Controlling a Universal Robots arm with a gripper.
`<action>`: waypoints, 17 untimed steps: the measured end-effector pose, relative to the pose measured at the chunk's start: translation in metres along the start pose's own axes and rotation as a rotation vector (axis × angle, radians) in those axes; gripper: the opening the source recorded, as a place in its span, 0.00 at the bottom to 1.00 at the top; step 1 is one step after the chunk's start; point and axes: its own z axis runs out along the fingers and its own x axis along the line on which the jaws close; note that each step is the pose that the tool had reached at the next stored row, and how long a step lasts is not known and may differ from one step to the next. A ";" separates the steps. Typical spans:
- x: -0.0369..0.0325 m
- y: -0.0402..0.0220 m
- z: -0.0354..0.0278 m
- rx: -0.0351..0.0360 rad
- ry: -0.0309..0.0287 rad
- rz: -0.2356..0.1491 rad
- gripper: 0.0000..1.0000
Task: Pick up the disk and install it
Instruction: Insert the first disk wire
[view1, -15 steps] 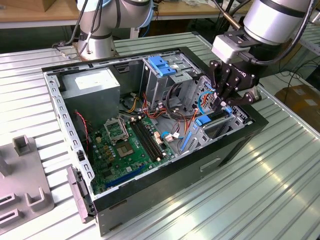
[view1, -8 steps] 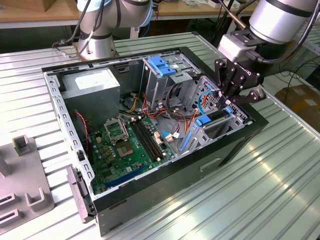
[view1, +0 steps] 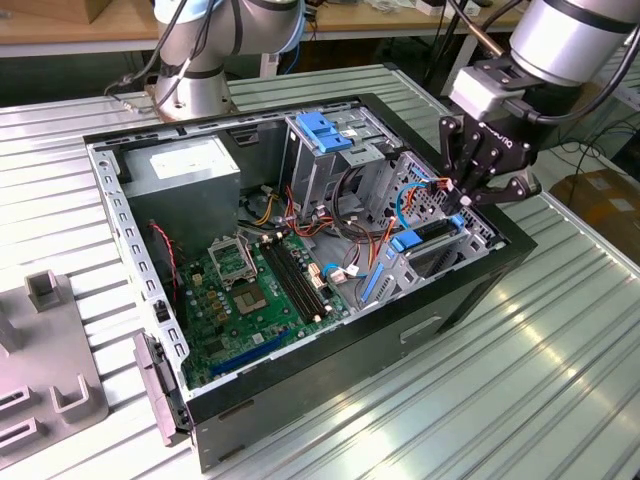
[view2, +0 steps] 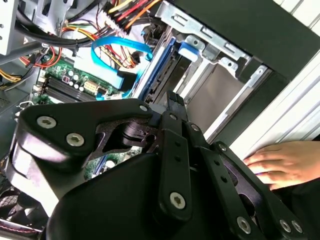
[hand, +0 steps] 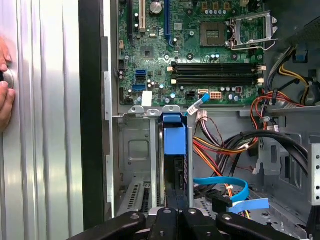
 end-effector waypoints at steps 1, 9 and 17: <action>0.0000 -0.0015 -0.0002 0.0000 0.0001 0.000 0.10; -0.0003 -0.0034 -0.0097 0.0011 0.0014 -0.002 0.10; -0.0003 -0.0055 -0.0098 -0.0005 0.0024 -0.126 0.10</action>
